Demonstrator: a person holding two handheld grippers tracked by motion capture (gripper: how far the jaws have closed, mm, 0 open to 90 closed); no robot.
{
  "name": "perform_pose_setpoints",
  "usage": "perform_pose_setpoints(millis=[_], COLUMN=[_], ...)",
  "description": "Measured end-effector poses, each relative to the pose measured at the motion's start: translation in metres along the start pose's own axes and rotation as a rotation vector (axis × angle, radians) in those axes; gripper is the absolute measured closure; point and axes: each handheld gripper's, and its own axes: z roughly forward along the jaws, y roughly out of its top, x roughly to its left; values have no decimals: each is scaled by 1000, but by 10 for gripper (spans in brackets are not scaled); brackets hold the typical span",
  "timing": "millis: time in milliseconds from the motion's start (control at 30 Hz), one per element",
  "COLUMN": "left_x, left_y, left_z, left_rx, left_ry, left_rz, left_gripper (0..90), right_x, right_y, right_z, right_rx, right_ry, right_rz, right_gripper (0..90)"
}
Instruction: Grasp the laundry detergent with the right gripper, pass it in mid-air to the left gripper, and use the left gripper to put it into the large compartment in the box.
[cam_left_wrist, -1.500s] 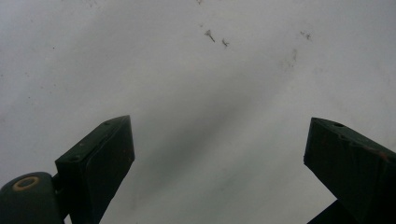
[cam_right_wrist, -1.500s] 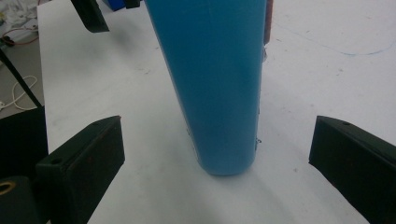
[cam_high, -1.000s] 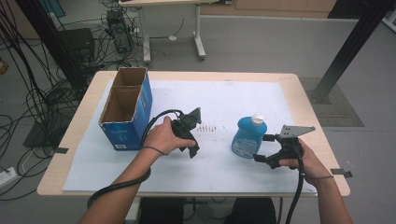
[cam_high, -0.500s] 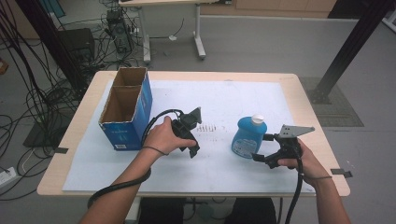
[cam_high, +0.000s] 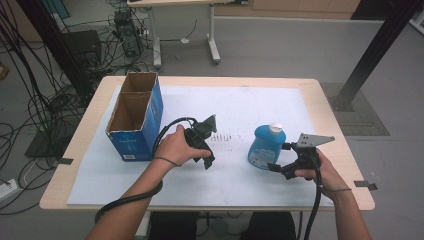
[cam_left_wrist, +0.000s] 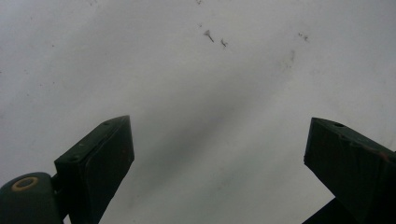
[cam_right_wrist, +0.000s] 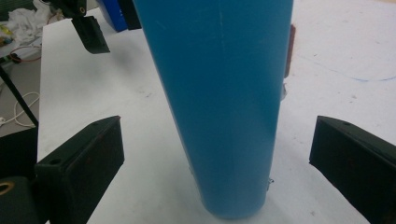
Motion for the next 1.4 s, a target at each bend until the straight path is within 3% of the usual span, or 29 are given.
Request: perform_pose_setpoints(millis=[767, 1400], left_x=[2, 4], left_y=[-1, -5], left_z=[2, 3], left_rx=[0, 3], left_ry=[-12, -11], left_rz=[-11, -26], left_gripper=[85, 85], right_x=[-1, -1], right_y=[-2, -19], right_z=[15, 25], right_rx=[-21, -137], right_ry=[-2, 4], right_rz=[-32, -31], right_gripper=[39, 39])
